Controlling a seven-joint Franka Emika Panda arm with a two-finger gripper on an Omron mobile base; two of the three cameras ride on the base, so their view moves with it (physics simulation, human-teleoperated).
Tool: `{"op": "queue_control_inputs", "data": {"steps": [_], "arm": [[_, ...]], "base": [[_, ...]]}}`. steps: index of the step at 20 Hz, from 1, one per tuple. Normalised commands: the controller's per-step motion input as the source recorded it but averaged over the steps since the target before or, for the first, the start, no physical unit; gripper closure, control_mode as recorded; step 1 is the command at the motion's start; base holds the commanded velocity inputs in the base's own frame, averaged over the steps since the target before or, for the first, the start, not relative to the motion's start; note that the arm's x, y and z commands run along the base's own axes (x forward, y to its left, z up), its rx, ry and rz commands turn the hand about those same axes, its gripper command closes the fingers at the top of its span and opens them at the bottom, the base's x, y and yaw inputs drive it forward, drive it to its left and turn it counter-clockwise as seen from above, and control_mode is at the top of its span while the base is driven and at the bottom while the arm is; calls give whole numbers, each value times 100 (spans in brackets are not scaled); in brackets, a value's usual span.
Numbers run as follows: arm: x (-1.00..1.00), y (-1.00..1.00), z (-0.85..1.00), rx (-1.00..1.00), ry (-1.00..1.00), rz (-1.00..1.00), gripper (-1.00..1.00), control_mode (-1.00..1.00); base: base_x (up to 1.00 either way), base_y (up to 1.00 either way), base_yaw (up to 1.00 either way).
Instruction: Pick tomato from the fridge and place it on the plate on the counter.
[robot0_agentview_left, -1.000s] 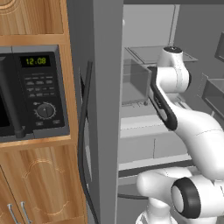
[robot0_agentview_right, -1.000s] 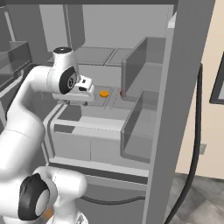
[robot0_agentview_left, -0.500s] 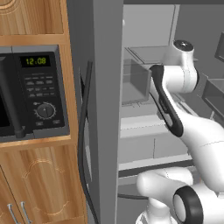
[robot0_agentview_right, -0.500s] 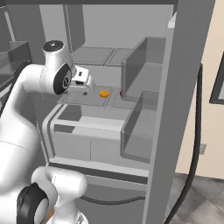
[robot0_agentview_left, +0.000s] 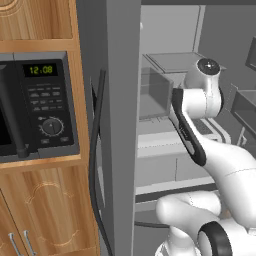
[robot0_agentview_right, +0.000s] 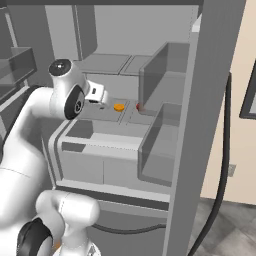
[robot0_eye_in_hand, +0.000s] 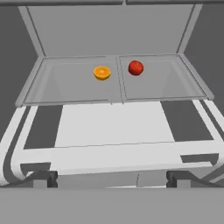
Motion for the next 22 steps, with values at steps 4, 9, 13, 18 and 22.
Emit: {"op": "queue_control_inputs", "data": {"steps": [4,9,13,18,22], "arm": [[31,-36,-24,0,0,-18,-100,-100],[43,-47,-26,2,0,-10,-100,-100],[61,-53,-30,4,0,0,-100,-100],[77,-29,-35,1,0,0,-100,-100],[69,-4,-39,0,-2,0,-100,-100]], "base": [[0,0,0],[0,0,0],[0,0,0],[0,0,0],[0,0,0]]}}
